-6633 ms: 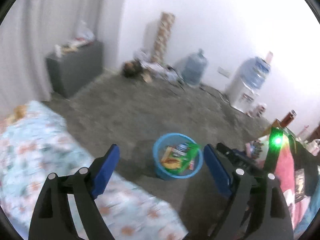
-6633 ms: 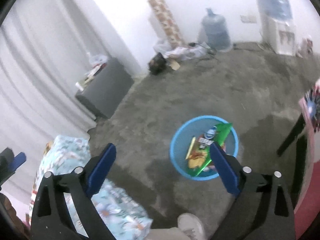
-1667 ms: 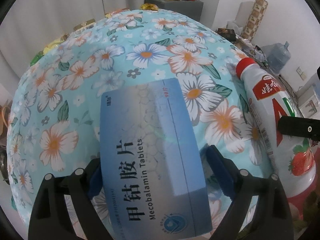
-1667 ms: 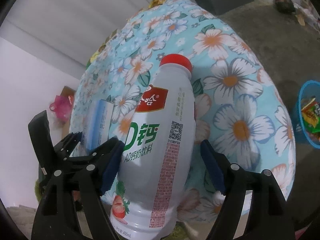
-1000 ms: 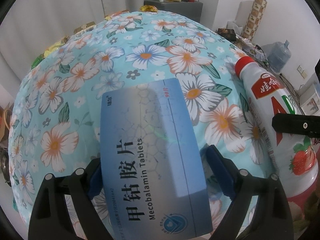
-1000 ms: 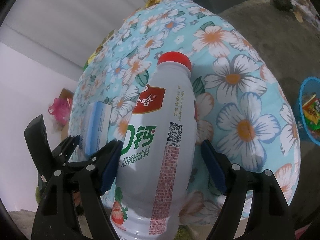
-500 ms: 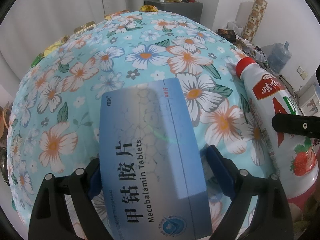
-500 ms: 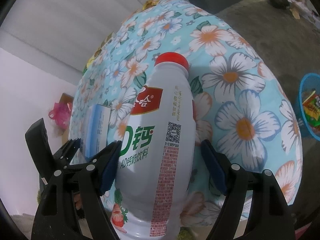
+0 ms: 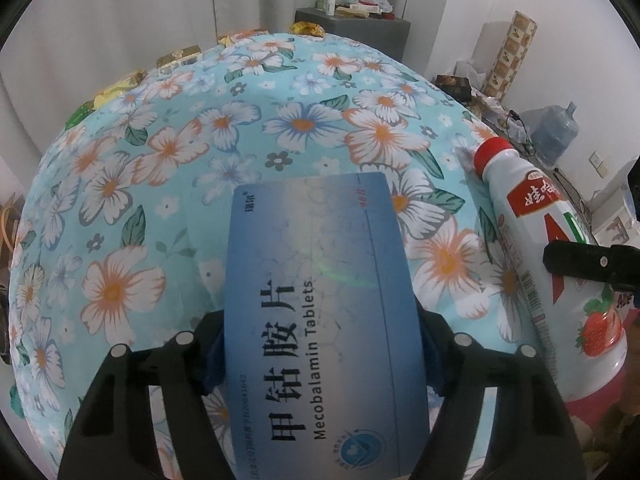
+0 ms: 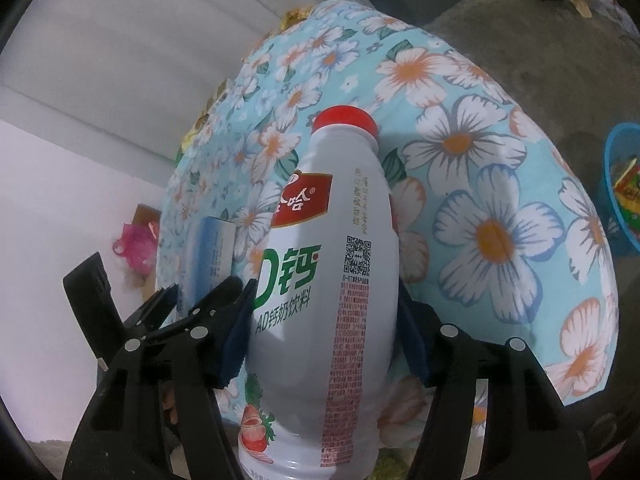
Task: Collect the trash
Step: 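Grasp the blue Mecobalamin box with left tool while right tool holds the bottle, then carry box and bottle over the blue wastebasket and open both tools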
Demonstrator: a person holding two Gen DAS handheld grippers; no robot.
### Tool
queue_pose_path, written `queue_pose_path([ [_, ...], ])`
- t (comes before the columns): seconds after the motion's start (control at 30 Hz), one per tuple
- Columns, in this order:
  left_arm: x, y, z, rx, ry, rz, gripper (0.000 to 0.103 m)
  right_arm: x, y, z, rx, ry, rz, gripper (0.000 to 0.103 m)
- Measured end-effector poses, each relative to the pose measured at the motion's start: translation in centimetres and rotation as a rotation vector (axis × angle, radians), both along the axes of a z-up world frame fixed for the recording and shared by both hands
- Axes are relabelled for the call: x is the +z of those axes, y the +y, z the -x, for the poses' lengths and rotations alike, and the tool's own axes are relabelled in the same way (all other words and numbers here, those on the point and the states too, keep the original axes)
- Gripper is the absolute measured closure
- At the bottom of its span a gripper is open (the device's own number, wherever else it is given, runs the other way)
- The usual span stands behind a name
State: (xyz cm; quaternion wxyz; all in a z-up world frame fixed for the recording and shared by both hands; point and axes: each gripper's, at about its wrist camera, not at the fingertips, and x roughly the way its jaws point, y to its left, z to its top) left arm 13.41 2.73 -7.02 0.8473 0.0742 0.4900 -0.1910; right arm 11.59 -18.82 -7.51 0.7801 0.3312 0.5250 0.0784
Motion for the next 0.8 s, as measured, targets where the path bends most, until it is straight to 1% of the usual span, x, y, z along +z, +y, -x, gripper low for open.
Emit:
queue_pose_path([
  [0.27, 0.8, 0.0, 0.4, 0.007, -0.016, 0.009, 0.032, 0.5, -0.9, 1.0, -0.006, -0.018, -0.037, 0.044],
  [0.5, 2.2, -0.4, 0.9, -0.001, -0.044, 0.02, 0.032, 1.4, -1.4, 1.8, -0.004, -0.053, -0.064, 0.045],
  [0.8, 4.2, -2.3, 1.2, -0.031, -0.061, 0.046, 0.032, 2.4, -2.6, 3.2, -0.011, -0.105, -0.116, 0.045],
])
